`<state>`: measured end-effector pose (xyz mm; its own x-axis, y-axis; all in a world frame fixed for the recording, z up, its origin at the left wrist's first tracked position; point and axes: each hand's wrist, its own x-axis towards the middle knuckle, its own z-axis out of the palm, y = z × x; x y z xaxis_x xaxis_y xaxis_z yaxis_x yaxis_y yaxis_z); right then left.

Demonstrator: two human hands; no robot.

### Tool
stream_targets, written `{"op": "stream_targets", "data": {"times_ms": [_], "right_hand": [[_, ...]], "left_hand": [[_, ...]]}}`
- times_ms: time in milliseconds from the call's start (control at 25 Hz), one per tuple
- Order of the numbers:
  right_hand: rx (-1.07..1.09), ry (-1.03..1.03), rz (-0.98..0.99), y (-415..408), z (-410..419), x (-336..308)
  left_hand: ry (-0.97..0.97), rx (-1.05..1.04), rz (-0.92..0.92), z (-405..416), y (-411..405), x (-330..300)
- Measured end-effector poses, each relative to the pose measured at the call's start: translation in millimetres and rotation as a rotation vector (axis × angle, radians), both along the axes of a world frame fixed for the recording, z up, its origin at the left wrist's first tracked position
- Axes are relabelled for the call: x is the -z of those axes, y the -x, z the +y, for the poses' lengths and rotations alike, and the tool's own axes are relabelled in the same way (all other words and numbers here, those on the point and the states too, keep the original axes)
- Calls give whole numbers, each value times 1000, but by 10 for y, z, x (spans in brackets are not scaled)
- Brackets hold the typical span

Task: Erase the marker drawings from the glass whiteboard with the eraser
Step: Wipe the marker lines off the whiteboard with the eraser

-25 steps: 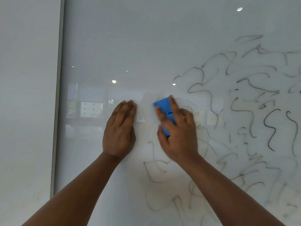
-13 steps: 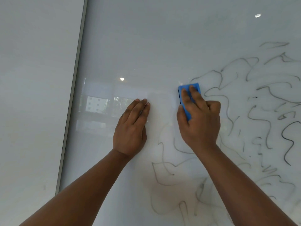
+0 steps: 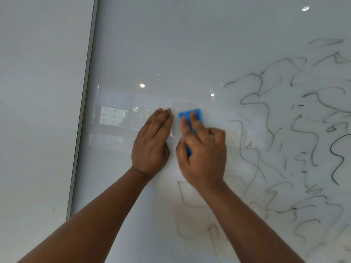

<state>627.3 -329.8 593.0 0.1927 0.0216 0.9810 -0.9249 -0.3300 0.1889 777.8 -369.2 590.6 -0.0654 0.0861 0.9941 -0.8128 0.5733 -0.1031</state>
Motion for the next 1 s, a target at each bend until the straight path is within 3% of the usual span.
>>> {"op": "stream_targets", "data": {"times_ms": [120, 280, 520, 720, 920, 1000], "right_hand": [[-22, 15, 80, 291, 110, 508], [50, 93, -200, 360, 40, 69], [-63, 91, 87, 174, 45, 736], [-88, 188, -187, 259, -64, 408], [-148, 108, 40, 84, 21, 1064], [-121, 113, 8, 343, 76, 1072]], "left_hand": [[-23, 9, 20, 26, 14, 9], [-21, -1, -14, 27, 36, 39], [-18, 23, -38, 34, 5, 214], [-34, 41, -52, 24, 53, 542], [-9, 56, -32, -3, 11, 533], [-20, 46, -16, 16, 33, 548]]}}
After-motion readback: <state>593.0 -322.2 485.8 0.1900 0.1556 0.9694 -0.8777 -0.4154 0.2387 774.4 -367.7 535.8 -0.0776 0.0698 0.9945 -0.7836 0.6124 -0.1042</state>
